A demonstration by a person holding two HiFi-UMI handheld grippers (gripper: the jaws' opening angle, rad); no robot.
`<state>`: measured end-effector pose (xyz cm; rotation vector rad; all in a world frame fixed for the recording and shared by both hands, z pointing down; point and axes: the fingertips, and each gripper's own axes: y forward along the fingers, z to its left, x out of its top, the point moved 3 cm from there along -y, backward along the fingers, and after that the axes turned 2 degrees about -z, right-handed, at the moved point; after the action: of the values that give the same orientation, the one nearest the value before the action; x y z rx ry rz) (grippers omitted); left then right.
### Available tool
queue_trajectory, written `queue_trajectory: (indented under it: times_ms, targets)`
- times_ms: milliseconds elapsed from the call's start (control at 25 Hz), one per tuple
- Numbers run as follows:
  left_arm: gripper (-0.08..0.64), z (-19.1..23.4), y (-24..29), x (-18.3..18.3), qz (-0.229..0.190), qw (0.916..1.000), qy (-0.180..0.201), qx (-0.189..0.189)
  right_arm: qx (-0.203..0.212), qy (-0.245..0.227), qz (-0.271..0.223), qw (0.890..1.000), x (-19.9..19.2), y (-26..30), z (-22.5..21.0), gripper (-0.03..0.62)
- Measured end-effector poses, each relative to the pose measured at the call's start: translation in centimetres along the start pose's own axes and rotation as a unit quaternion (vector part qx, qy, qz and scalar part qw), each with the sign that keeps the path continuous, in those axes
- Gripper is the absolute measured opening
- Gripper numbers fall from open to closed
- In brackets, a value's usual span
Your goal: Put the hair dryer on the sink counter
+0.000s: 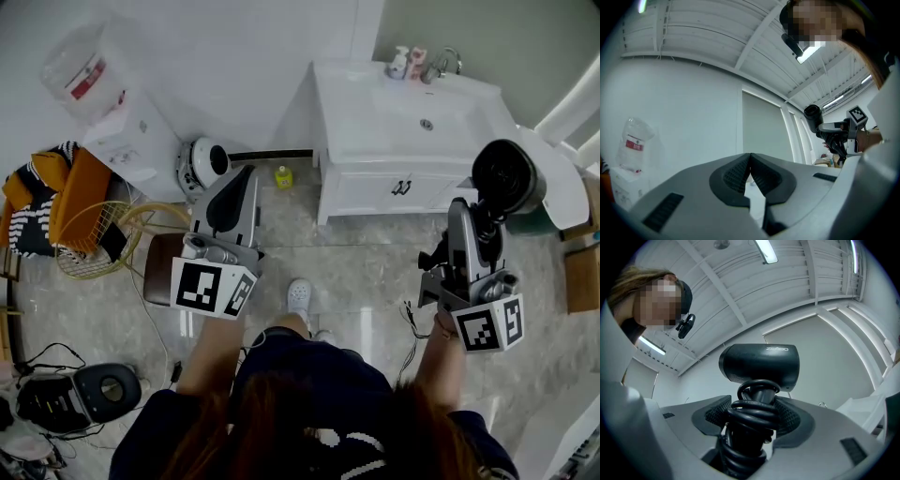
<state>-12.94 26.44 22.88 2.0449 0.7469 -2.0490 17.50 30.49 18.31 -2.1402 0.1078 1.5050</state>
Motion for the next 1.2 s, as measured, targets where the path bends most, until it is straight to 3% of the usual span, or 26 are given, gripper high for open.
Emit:
queue_trajectory:
  times_ms: [320,600,960,1200]
  targets:
    - [0.018,8.2,9.3,-2.3,-0.005,0.9995,-0.002,-0.03,-0.011,-0.014,-0.004,1.0,-3.6,11.8,-1.6,0.29]
    - [0.018,12.3,15.3,-4.9,-0.003,0.9986,-0.01,-0.051,-0.02,-0.02,0.001,1.0,-6.4,18.5,-3.2,0.29]
    - [0.018,15.7,20.2,-9.2,0.023,0.9988,-0.026,-0.035,-0.038,-0.009,0.023,0.999,-9.4,23.4,-7.3,0.29]
    - [0.018,17.4,24.5,-11.3,0.032,0.9991,-0.021,-0.015,-0.024,-0.002,0.03,0.999,-11.5,28.3,-11.2,0.29]
